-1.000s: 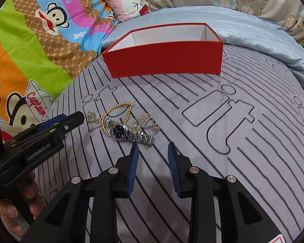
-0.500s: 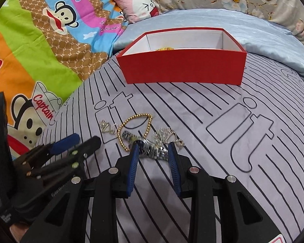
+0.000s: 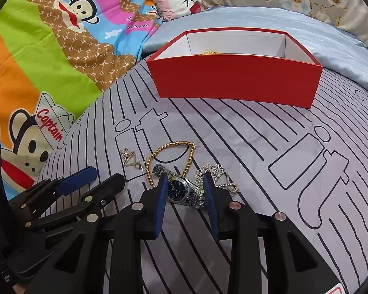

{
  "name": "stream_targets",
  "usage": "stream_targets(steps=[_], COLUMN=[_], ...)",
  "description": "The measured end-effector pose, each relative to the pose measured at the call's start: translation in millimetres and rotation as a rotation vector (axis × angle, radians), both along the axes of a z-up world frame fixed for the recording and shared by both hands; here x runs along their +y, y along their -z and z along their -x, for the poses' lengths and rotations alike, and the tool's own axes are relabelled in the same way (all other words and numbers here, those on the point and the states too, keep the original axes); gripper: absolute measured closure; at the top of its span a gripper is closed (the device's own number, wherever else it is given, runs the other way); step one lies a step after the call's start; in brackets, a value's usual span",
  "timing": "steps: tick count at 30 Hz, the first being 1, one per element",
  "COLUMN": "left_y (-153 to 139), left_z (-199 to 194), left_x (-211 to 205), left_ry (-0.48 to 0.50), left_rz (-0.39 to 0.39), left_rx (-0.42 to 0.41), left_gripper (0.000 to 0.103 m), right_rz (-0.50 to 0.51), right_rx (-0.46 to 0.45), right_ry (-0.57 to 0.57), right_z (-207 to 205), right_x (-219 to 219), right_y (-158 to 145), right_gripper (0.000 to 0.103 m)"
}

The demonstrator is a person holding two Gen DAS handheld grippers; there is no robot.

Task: Organize jewelry
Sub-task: 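Lower the right tool onto the silver wristwatch band and close it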

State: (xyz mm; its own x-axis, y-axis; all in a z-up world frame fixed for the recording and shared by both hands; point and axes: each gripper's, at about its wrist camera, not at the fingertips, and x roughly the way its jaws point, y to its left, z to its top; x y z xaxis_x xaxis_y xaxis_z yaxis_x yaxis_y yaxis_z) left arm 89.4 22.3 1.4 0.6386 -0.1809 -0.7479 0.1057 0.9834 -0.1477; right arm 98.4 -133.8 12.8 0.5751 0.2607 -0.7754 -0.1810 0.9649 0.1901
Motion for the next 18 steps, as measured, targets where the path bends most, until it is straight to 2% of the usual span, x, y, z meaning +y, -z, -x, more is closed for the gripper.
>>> stream_targets(steps=[12, 18], left_y=[0, 1], left_z=[1, 0], left_x=[-1, 2], left_ry=[0.002, -0.016], left_rz=[-0.003, 0.005], left_rx=[0.0, 0.003], left_gripper=[0.054, 0.054], right_rz=[0.032, 0.03], right_rx=[0.019, 0.009], right_ry=[-0.036, -0.045], right_z=[28, 20], right_x=[3, 7], right_y=[5, 2], right_gripper=[0.074, 0.074])
